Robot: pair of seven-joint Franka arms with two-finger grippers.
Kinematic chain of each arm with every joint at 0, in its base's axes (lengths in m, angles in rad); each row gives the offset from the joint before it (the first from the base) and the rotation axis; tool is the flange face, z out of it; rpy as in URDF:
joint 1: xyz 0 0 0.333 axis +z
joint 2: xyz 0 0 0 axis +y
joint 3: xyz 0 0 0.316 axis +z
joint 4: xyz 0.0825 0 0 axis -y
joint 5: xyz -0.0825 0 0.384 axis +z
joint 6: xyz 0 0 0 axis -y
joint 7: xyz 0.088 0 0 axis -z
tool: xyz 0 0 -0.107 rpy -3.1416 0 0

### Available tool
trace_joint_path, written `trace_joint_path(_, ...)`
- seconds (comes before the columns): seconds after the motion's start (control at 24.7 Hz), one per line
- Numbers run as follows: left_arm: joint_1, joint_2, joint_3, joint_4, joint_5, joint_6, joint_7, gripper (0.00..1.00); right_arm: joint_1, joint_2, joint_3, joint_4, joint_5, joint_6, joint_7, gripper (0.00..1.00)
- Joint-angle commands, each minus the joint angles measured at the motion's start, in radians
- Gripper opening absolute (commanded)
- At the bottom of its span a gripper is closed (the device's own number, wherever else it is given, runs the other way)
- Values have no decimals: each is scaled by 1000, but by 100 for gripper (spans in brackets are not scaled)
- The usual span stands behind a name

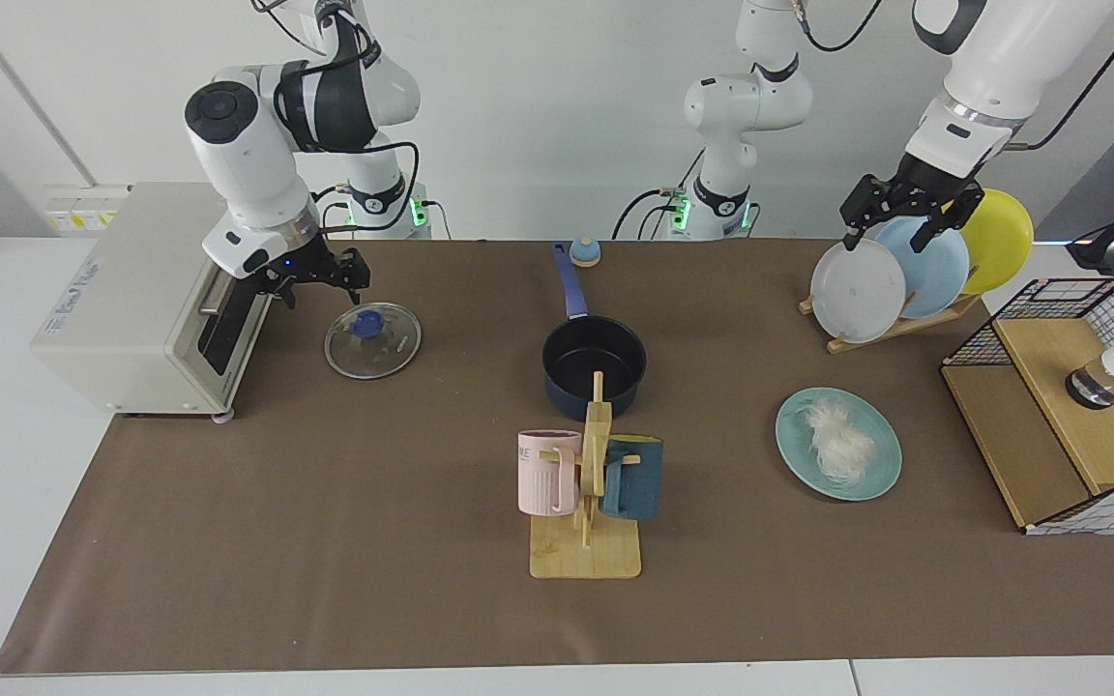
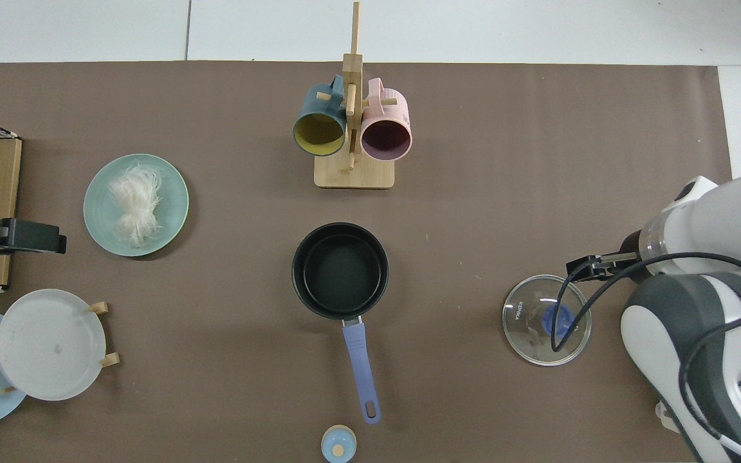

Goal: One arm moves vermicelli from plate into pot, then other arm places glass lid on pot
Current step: 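Reach the right gripper down to the glass lid's blue knob, then close the right gripper on the lid knob and start lifting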

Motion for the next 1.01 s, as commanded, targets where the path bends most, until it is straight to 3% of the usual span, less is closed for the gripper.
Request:
trace_joint_path(0.0, -10, 4, 6, 16, 21, -11, 2, 100, 3, -61, -1, -135, 16, 107, 44, 100)
trace_joint_path(0.57, -10, 4, 6, 16, 21, -11, 4, 100, 69, -54, -1, -336, 16, 334, 153, 100)
trace_joint_path(0.97, -10, 4, 6, 16, 21, -11, 2, 100, 56, -47, -1, -422, 16, 407, 150, 100)
